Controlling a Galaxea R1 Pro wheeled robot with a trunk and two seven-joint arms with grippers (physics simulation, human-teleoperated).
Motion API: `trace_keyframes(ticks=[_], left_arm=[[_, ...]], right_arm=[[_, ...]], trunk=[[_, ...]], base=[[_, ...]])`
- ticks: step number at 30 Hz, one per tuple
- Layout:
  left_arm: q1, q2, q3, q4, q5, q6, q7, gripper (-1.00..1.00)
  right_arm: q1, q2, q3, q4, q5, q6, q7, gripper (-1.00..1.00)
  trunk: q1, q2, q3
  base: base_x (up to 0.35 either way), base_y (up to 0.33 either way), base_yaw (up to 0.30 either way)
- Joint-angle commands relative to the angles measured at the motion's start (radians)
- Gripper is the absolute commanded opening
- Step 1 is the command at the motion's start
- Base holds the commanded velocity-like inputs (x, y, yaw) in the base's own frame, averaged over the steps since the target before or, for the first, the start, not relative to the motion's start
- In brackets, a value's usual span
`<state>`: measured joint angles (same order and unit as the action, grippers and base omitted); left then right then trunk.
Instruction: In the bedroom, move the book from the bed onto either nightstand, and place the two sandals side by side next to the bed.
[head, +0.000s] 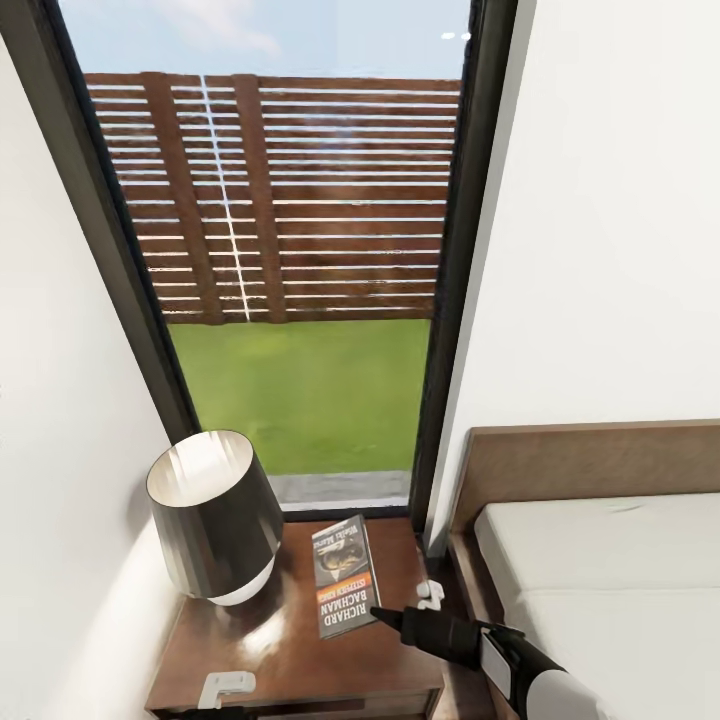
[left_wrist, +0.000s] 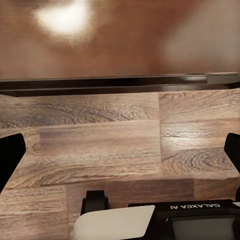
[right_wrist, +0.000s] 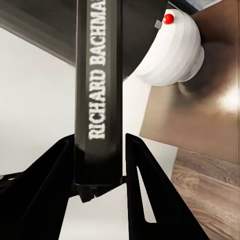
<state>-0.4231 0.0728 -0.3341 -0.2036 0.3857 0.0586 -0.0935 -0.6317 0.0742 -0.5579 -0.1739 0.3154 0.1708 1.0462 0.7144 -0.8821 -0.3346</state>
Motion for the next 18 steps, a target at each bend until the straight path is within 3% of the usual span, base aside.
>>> trace_keyframes(ticks=[1,11,18], left_arm=[[0.0,0.001,-0.005,-0.002,0.01,0.006,-0.002,1.0],[0.0,0.001,-0.006,-0.002,0.01,0.006,-0.002,1.0],[0.0,0.001,-0.006,-0.002,0.01,0.006,-0.002,1.0]], right_arm=[[0.0,0.001,-0.009,-0.003,0.006,0.011,-0.003,-1.0],[0.0,0.001,-0.011,-0.003,0.005,0.009,-0.015,-1.0],[0.0,0.001,-0.009,-0.003,0.005,0.009,-0.017,-1.0]], trunk=[[0.0,-0.001,-0.001],[0.0,-0.001,-0.001],[0.0,-0.001,-0.001]], base=[[0.0,0.0,0.059],[0.0,0.0,0.15],[0.0,0.0,0.05]])
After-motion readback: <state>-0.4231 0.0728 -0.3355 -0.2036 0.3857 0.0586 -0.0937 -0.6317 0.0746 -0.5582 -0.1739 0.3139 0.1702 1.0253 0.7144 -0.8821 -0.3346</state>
